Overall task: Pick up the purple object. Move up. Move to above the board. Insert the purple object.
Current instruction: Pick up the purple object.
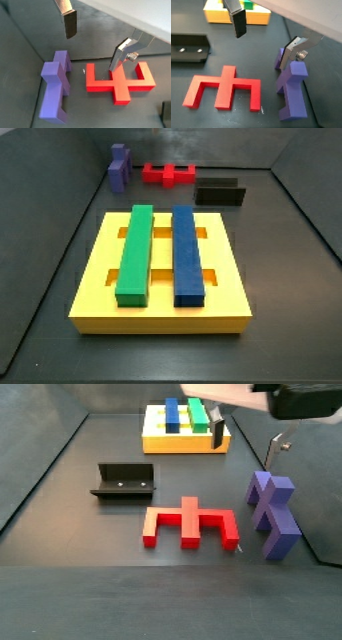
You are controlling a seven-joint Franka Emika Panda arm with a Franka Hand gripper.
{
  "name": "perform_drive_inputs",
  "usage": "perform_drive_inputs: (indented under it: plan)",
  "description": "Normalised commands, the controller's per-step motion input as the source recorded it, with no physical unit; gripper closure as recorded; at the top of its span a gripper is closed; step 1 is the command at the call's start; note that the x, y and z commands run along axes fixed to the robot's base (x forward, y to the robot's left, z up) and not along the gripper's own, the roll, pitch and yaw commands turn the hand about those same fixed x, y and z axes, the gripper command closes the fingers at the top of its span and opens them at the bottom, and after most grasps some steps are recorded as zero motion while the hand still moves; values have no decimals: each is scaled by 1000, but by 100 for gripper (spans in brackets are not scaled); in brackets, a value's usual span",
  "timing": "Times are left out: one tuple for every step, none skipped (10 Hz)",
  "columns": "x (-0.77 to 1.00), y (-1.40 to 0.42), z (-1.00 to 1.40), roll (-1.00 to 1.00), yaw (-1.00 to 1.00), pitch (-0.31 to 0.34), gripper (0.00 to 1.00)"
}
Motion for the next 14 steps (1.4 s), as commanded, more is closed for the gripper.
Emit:
perform_drive_inputs:
  plan:
    - [-249,94,-9,0,-840,0,0]
    - [-354,26,0,21,-860,0,0]
    - [-297,9,-100,0,-860,0,0]
    - [-294,0,-74,-49,-786,0,0]
    - [-374,20,-200,-103,-737,0,0]
    - [-343,31,-220,-99,-763,13,0]
    - [-300,26,-209,-76,-797,36,0]
    - [-289,40,-283,-99,-800,49,0]
    - [-203,3,-297,-111,-837,54,0]
    - [-23,0,-183,-104,-897,50,0]
    - [-20,26,-200,-39,-826,43,0]
    - [-14,111,-220,-131,-711,20,0]
    - [-169,200,-223,-189,-314,0,0]
    - [-143,26,-246,-241,0,0,0]
